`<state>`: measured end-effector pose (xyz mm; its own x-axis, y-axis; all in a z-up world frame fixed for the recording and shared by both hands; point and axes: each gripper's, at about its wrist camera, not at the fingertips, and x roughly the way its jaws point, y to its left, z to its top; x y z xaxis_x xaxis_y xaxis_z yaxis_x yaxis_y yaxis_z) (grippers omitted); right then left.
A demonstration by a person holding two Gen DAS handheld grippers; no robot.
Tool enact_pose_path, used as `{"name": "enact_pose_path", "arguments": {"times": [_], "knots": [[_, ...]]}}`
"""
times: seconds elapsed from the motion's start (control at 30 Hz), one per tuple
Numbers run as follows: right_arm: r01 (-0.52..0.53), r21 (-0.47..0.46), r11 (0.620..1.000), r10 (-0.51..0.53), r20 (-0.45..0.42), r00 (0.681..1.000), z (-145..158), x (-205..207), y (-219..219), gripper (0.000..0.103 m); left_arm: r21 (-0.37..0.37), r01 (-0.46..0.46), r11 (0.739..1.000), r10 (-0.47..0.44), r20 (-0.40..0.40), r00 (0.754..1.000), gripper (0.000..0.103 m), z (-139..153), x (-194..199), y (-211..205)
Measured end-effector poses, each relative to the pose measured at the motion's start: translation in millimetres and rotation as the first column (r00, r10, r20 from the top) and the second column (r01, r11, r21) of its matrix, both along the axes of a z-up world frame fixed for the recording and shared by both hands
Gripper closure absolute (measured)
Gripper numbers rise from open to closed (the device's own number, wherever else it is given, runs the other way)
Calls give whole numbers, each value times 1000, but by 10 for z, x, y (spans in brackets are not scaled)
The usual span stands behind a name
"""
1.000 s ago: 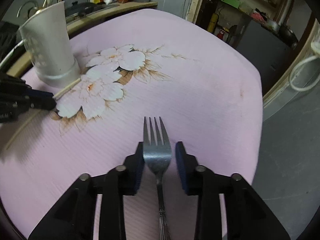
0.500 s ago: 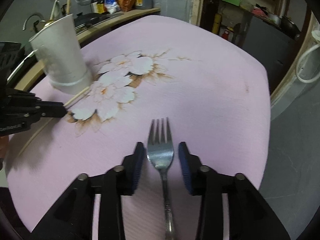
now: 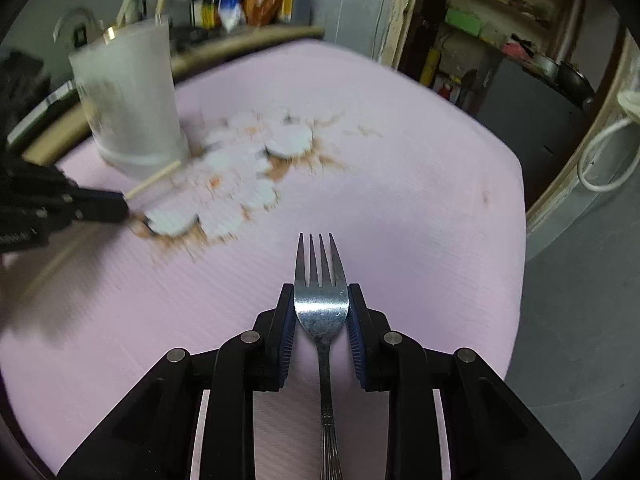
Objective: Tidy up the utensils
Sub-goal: 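Lift the chopstick with the left gripper while the right gripper lifts the fork to the caddy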
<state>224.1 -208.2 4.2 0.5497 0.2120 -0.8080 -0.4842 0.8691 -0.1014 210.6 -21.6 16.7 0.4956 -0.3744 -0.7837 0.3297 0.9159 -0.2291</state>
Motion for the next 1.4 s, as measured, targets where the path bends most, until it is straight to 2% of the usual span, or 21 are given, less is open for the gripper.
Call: {"name": "enact_pose_path", "arguments": {"times": [0.13, 0.23, 0.37, 0.43, 0.63, 0.83, 0.93, 1.13, 1.23, 1.33, 1.4], "knots": [[12, 107, 994, -27, 139, 990, 188, -225, -23, 81, -71, -9, 997, 17, 110, 994, 101, 106, -148, 40], [4, 189, 982, -52, 252, 966, 291, -413, -7, 81, -120, -39, 992, 60, 184, 981, 101, 151, -216, 53], [-1, 257, 967, -103, 390, 915, 353, -573, 83, 81, -172, -80, 982, 126, 275, 953, 101, 163, -306, 98], [-10, 288, 957, -114, 409, 905, 382, -590, 108, 81, -211, -98, 973, 167, 342, 925, 101, 220, -384, 156], [-61, 358, 932, -130, 486, 864, 500, -649, 223, 81, -232, -171, 958, 267, 492, 829, 101, 368, -512, 275], [-125, 374, 919, -132, 590, 797, 773, -742, 358, 81, -315, -190, 930, 349, 590, 728, 101, 475, -597, 461], [-153, 388, 909, -131, 615, 777, 916, -731, 442, 81, -350, -197, 916, 384, 621, 683, 101, 583, -642, 658], [-235, 452, 861, -128, 638, 759, 1250, -599, 665, 81, -417, -212, 884, 449, 628, 636, 101, 936, -535, 1172], [-284, 504, 816, -133, 640, 756, 1401, -478, 821, 81, -495, -202, 845, 502, 606, 617, 101, 1048, -390, 1399], [-319, 560, 765, -149, 634, 759, 1490, -327, 966, 81, -568, -222, 792, 576, 577, 579, 101, 1093, -226, 1622], [-330, 598, 730, -158, 618, 770, 1515, -205, 1048, 81, -597, -234, 768, 610, 569, 552, 101, 1126, -141, 1764]]}}
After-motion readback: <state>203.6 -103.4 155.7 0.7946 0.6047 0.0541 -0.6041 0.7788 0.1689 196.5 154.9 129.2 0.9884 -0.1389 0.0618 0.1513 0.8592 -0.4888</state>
